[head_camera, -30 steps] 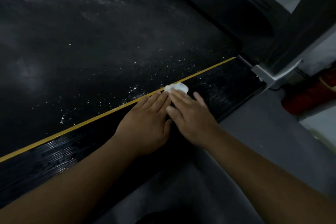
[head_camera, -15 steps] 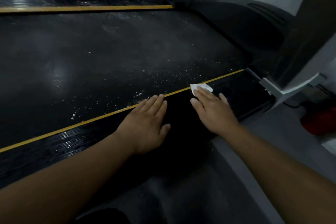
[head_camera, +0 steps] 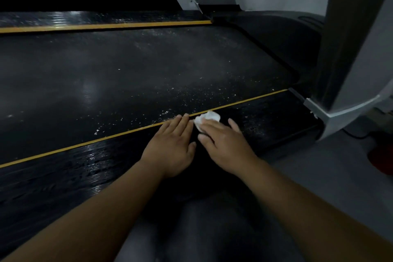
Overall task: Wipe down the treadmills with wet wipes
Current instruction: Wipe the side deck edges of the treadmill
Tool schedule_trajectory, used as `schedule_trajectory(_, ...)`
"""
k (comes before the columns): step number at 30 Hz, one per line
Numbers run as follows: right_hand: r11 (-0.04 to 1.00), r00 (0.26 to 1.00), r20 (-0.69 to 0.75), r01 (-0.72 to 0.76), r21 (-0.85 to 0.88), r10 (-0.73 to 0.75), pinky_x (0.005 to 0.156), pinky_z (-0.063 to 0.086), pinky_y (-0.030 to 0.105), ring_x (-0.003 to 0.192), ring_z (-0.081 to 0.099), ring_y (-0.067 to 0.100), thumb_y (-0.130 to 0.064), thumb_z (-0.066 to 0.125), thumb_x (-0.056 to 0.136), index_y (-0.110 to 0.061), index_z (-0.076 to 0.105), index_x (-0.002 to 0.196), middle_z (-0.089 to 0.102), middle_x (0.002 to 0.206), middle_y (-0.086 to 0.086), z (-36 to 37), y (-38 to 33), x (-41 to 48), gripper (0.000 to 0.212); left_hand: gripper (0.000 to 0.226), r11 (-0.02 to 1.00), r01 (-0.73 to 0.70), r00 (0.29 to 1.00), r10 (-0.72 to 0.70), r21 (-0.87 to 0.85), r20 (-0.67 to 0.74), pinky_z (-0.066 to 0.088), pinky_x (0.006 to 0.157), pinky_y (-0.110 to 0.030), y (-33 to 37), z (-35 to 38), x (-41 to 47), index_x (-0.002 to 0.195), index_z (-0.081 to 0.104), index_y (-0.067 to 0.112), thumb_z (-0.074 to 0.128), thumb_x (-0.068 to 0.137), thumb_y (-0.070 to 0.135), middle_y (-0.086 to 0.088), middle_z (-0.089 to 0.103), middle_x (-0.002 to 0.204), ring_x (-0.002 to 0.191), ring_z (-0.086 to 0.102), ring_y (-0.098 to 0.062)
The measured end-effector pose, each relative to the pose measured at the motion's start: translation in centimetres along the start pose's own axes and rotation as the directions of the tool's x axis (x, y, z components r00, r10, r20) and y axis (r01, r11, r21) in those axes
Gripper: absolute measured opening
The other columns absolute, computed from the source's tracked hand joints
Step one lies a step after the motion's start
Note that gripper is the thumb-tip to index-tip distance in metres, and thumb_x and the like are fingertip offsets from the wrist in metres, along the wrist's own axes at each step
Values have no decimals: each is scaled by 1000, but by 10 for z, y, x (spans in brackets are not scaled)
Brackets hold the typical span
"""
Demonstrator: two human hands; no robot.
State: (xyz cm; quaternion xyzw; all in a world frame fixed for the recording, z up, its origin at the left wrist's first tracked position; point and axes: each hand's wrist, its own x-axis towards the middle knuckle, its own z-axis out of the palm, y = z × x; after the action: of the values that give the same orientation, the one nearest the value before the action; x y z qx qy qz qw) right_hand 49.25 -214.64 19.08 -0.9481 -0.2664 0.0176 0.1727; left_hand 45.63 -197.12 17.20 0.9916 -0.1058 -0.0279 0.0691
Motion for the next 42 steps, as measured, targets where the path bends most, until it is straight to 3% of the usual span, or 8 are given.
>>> schedule_trajectory(7, 998, 974, -226, 15, 67, 1, 84, 54, 43, 106, 57, 23, 1, 56, 92, -14, 68, 119, 62, 113, 4, 1, 30, -10, 33, 97, 999, 40, 999, -41, -34, -28, -9, 121, -28, 7, -1, -8, 162, 2, 17, -17, 76, 59, -1, -7, 170, 155, -10, -13)
schedule_trajectory(12, 989, 958, -245, -148, 19, 148, 89, 51, 40, 114, 58, 33, 6, 54, 88, -4, 67, 107, 61, 125, 14, 1, 16, 3, 25, 94, 998, 51, 998, -53, -31, -46, -7, 123, -29, 8, 1, -9, 163, 4, 18, -15, 80, 58, -1, -5, 170, 156, -9, -13)
schedule_trajectory(17, 990, 985, -122, 109, -88, -119, 113, 36, 43, 140, 45, 25, -34, 38, 98, -9, 57, 137, 51, 149, 10, 30, -15, -46, 50, 93, 999, 39, 997, -41, -38, -61, -9, 121, -27, 7, 2, -10, 162, 9, 17, -13, 82, 58, 0, -3, 170, 155, -7, -12)
schedule_trajectory(23, 967, 974, -136, -204, -153, 183, 123, 11, 47, 152, 22, 19, -60, 12, 93, -14, 38, 152, 31, 163, 5, 8, 36, -29, 79, 91, 1000, 27, 997, -27, -12, -65, -11, 120, -28, 9, -1, -13, 163, 7, 17, -11, 83, 57, 0, -4, 170, 155, -9, -13)
schedule_trajectory(28, 985, 994, -74, 67, -158, -80, 122, 20, 49, 151, 27, 19, -49, 38, 96, -12, 43, 150, 36, 161, 6, 29, 9, -72, 66, 92, 999, 23, 998, -24, -23, -65, -9, 121, -29, 11, -1, -13, 162, 11, 16, -9, 82, 56, -1, -1, 170, 156, -6, -14)
schedule_trajectory(33, 969, 973, -188, -166, -185, 131, 122, 16, 49, 150, 28, 22, -58, 25, 97, -15, 43, 148, 38, 159, 7, 12, 35, -51, 69, 91, 999, 35, 998, -35, -10, -61, -8, 121, -29, 11, -1, -12, 163, 7, 18, -11, 83, 56, 1, -4, 170, 155, -8, -12)
schedule_trajectory(38, 991, 989, -123, 72, -114, -86, 121, 21, 48, 150, 30, 20, -55, 35, 99, -13, 46, 147, 39, 159, 7, 33, 0, -74, 65, 94, 998, 69, 997, -70, -14, -42, -8, 122, -31, 16, 2, -8, 162, 9, 17, -12, 80, 56, -1, -3, 170, 156, -7, -15)
schedule_trajectory(42, 982, 984, -169, -87, -170, 58, 120, 24, 52, 148, 34, 21, -53, 31, 99, -16, 49, 145, 41, 158, 5, 13, 41, -65, 62, 92, 995, 90, 994, -92, -33, -59, -6, 123, -34, 23, 5, -5, 163, 8, 18, -10, 82, 57, 0, -4, 170, 156, -8, -14)
